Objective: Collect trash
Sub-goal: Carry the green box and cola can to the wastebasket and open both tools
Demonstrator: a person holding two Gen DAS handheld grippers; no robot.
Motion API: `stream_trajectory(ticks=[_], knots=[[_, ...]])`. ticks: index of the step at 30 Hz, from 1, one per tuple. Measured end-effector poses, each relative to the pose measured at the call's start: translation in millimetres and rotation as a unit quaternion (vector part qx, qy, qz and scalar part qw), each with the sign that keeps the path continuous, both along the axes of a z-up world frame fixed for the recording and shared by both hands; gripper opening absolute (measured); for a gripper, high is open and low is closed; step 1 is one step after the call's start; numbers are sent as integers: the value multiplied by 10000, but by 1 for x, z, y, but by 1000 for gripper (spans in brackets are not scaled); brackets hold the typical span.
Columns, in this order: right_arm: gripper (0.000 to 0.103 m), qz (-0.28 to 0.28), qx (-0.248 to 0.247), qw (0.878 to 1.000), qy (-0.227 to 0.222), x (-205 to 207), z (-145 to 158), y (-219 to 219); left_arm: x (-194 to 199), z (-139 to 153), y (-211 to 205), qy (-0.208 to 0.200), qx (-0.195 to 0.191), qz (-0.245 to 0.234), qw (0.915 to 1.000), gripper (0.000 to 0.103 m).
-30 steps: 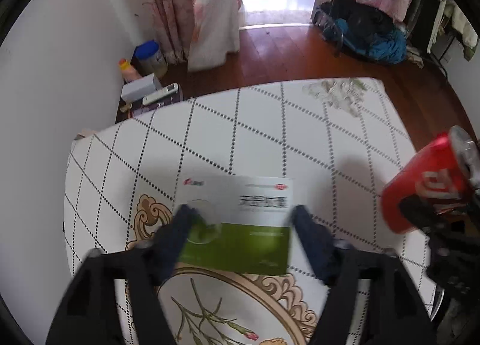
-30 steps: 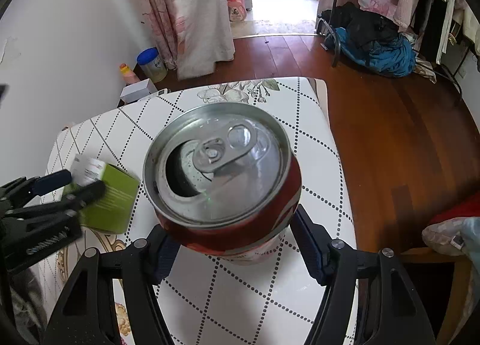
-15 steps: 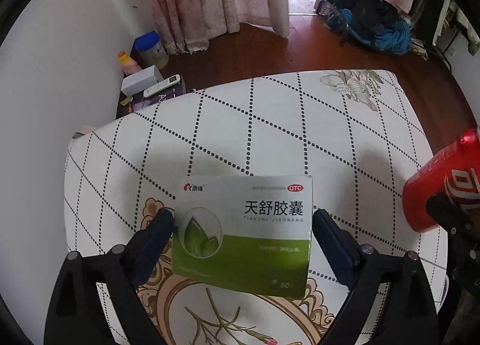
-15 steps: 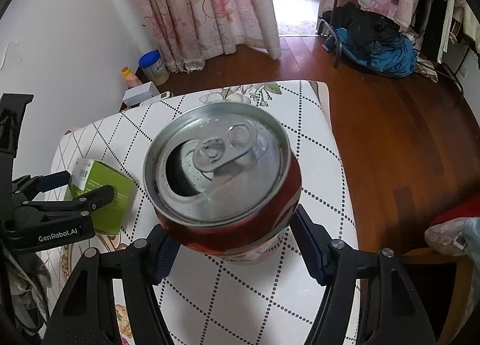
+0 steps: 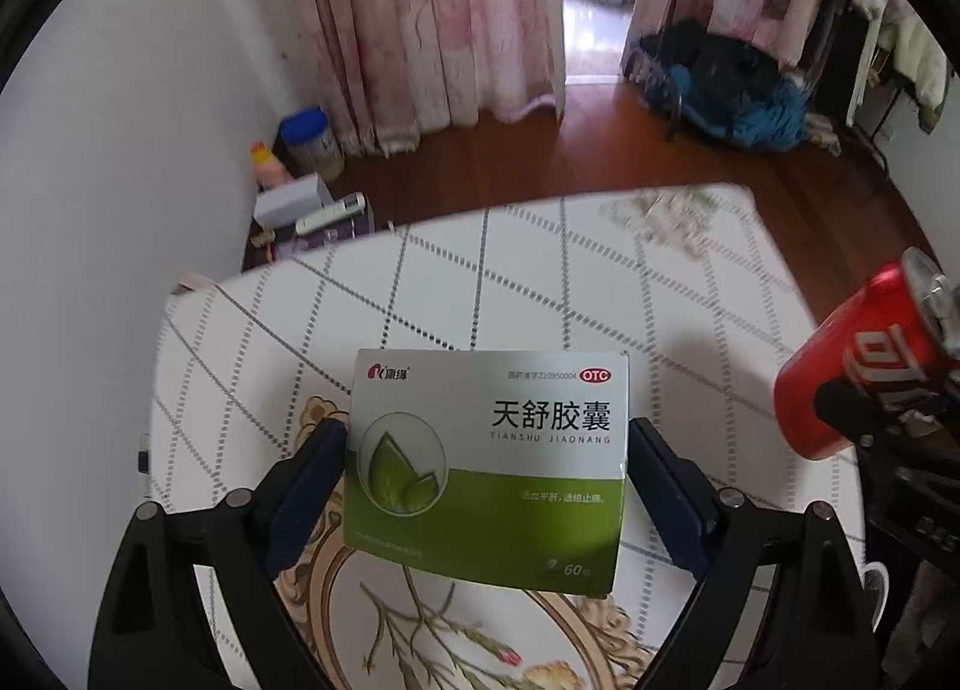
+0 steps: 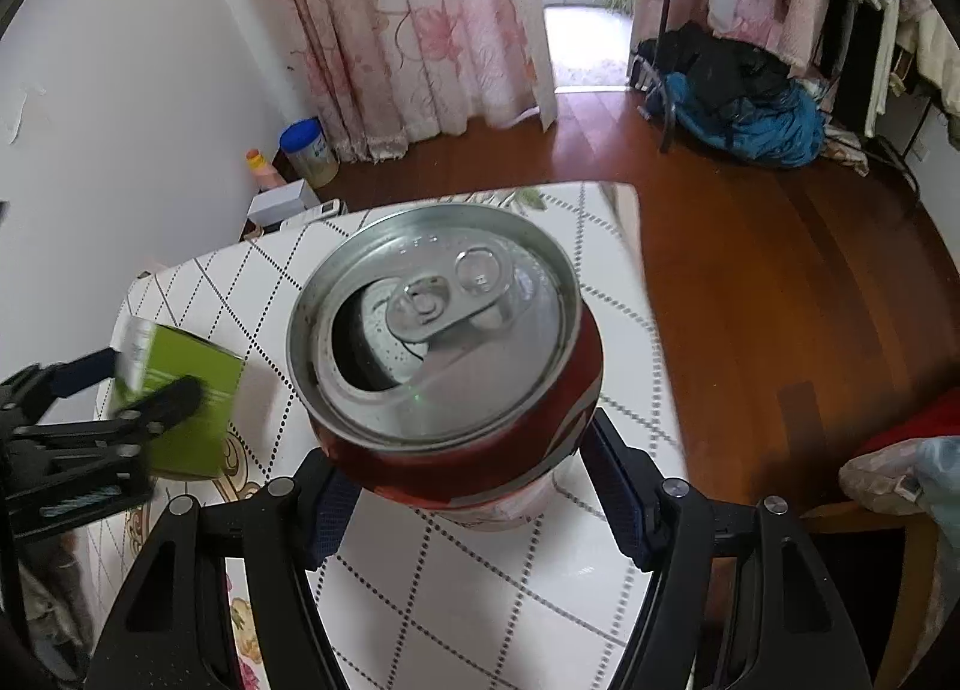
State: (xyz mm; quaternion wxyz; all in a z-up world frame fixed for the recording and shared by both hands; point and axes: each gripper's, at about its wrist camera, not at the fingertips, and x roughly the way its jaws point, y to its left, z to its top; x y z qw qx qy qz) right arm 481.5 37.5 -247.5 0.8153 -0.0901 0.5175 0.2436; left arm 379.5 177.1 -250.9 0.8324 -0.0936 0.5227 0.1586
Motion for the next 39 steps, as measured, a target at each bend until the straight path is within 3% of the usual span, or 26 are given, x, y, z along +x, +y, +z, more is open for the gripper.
stream_trajectory(ticks=[10,16,21,27,34,39], knots=[[71,-474,454,9966,-501,-48,83,-101,-53,107,-78,-935,105,-238,9953,92],[71,-889,722,9897,-860,-105,144,-202,-92,168,-163,-1447,-65,-735,9867,92],[71,-1335,682,9834,-1022,-160,171,-299,-116,190,-246,-1610,-318,-1369,9769,92],[71,-2018,348,9756,-787,-215,152,-422,-117,163,-347,-1236,-925,-2170,9639,92],[71,-2703,-23,9623,287,-245,55,-528,-87,75,-445,-145,-1533,-2832,9466,92],[71,-2931,-7,9523,853,-243,-5,-566,-65,22,-494,594,-1780,-3084,9326,92]])
